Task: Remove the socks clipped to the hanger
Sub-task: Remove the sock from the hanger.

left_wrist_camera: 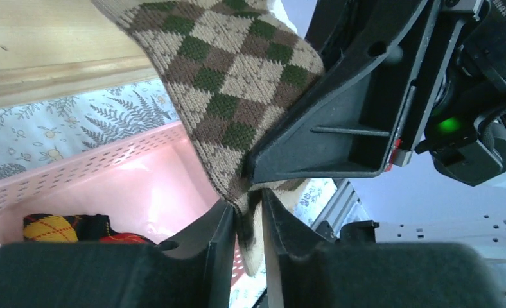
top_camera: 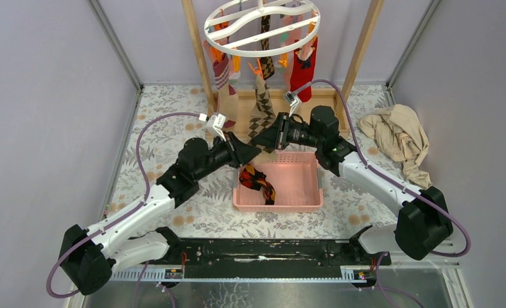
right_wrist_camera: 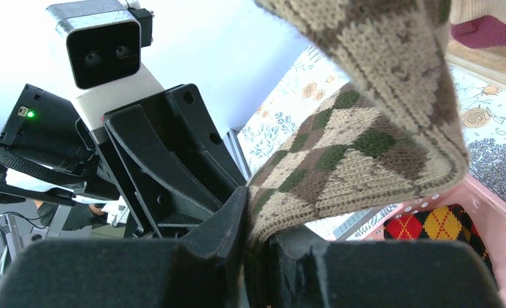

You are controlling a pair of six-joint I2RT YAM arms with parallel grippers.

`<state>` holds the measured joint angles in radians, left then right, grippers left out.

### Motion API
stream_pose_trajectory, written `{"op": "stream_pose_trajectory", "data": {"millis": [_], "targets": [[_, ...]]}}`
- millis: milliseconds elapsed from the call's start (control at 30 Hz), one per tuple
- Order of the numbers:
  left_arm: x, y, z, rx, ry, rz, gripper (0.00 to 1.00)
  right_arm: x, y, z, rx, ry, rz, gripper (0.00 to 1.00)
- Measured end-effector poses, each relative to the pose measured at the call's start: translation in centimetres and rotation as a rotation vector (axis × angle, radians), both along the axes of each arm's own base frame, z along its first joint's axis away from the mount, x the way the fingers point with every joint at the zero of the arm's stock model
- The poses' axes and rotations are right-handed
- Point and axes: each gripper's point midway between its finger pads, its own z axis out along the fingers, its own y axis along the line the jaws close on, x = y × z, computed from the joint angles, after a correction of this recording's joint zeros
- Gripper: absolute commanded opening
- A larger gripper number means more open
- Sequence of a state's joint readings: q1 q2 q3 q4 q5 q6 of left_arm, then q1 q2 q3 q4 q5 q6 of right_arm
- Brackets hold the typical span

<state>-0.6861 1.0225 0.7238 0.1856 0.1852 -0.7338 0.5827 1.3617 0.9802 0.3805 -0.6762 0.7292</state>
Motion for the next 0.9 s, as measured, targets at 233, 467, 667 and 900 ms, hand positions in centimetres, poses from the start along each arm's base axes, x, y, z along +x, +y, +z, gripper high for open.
{"op": "stream_pose_trajectory", "data": {"millis": [233, 467, 667, 900], "targets": [[-0.4, -0.1, 0.1, 0.003, -0.002, -0.019, 0.01, 0.1, 0.0, -0.2, -0.008, -0.004, -0.004, 0.39], [-0.8, 0.6, 0.1, 0.036, 0.014, -0.007, 0.02, 1.4, -1.4, -2.3, -0.145, -0.014, -0.105, 0.62], [-0.6, 0.9, 0.8, 0.055, 0.006, 0.008, 0.02, 2.7, -4.4, -1.1, -0.276, -0.107, -0.26, 0.71], [-0.5, 1.0, 0.8, 0.077, 0.003, 0.009, 0.02, 3.0, -7.3, 3.8, -0.319, -0.269, -0.383, 0.71]]}}
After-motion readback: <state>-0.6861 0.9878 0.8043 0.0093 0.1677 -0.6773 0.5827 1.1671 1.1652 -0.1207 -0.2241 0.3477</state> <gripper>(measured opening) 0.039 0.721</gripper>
